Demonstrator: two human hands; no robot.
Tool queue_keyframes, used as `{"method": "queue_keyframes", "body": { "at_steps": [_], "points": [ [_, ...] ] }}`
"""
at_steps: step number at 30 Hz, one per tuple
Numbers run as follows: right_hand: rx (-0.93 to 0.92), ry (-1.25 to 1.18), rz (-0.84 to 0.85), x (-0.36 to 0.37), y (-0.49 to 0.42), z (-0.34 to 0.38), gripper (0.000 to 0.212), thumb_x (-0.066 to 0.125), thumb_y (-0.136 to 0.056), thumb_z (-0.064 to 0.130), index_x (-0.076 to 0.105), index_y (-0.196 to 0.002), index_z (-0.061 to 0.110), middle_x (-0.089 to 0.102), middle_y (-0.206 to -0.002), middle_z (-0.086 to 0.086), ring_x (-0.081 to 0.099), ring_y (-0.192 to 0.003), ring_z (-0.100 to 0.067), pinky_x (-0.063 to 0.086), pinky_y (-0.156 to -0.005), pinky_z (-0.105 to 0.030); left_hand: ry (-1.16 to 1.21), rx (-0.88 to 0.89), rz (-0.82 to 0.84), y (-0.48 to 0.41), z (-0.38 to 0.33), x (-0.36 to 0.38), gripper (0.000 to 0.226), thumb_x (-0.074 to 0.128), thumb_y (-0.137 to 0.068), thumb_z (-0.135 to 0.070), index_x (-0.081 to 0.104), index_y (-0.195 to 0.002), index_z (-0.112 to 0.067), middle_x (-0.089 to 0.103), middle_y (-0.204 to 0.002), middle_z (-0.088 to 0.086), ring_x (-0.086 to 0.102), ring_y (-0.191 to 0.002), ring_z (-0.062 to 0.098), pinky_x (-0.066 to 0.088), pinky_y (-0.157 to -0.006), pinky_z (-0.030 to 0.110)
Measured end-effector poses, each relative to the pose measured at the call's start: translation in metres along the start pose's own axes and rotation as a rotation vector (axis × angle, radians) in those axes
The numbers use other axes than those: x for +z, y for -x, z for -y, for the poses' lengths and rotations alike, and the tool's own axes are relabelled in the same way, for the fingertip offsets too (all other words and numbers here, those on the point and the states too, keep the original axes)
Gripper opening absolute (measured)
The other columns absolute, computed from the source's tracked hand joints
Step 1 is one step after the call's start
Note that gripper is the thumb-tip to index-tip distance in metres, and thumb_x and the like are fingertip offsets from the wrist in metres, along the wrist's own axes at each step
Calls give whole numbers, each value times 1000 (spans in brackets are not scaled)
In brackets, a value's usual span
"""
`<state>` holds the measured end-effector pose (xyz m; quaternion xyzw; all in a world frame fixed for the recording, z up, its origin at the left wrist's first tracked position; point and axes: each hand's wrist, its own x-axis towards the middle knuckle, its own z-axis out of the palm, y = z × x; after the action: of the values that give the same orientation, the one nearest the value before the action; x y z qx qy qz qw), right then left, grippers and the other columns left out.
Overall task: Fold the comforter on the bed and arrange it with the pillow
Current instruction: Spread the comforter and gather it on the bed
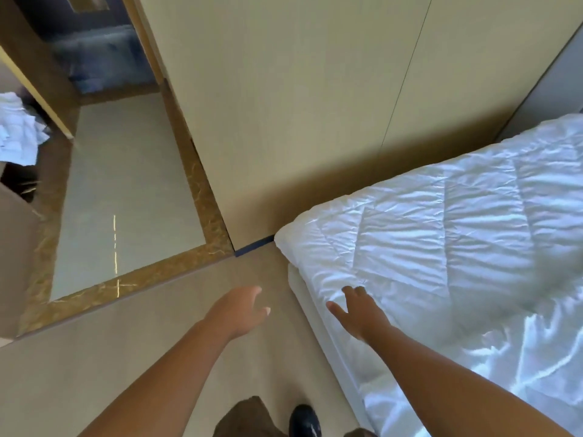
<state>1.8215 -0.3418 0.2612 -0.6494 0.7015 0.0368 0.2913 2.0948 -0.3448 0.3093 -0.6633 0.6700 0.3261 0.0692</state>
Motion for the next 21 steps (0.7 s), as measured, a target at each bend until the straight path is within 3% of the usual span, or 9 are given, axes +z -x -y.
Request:
{"method": "queue_keyframes", "body": {
  "at_steps": [2,5,7,11,14,16,19,21],
  "points": [
    [22,-9,-17,-3,-40,11,88,26,-87,79,31,-151,19,33,-153,-7,39,-138,-28,41,-106,-42,-9,31,22,-54,4,-8,65,51,-99,-47,29,-156,-23,34,-160,-1,33,-147,19,33,-116,37],
    [37,-12,-111,7,-128,21,119,-8,-64,91,27,-153,20,27,-158,-6,33,-143,-27,40,-109,-43,-8,96,61,-157,8,-12,65,50,-99,-49,27,-156,-26,36,-158,-5,36,-145,17,36,-114,35],
    [74,0,-128,18,-187,25,125,-15,-60,92,26,-153,20,23,-160,-9,27,-147,-30,36,-113,-47,28,111,89,-230,12,-5,64,49,-99,-49,28,-155,-25,36,-158,-5,37,-143,17,37,-113,35],
    [163,-1,-262,42,-302,28,95,16,-82,81,29,-153,19,15,-164,-13,14,-152,-34,27,-119,-55,150,145,27,-361,27,14,61,55,-96,-49,37,-148,-23,44,-145,-5,48,-131,15,44,-100,30],
    [245,36,-293,60,-378,24,90,28,-88,78,5,-159,28,-7,-167,-9,-5,-155,-32,6,-123,-58,264,137,22,-441,43,33,67,59,-93,-51,35,-148,-22,43,-138,-8,49,-117,8,42,-92,24],
    [334,69,-271,80,-425,19,95,26,-84,84,-11,-158,35,-18,-166,-6,-14,-153,-33,1,-120,-65,366,95,10,-487,56,51,70,54,-93,-56,33,-150,-21,42,-141,-5,51,-119,11,43,-92,24],
    [437,92,-346,115,-464,9,97,27,-82,83,-9,-158,35,-14,-167,-12,-13,-153,-38,0,-114,-72,483,18,72,-540,69,81,70,41,-97,-60,30,-151,-18,42,-145,2,49,-130,21,42,-98,28],
    [434,111,-395,126,-473,1,94,28,-83,79,1,-160,33,-3,-167,-17,-5,-153,-41,2,-114,-73,649,-80,96,-573,75,100,74,38,-91,-70,38,-144,-18,53,-135,1,56,-125,25,48,-99,37]
  ]
}}
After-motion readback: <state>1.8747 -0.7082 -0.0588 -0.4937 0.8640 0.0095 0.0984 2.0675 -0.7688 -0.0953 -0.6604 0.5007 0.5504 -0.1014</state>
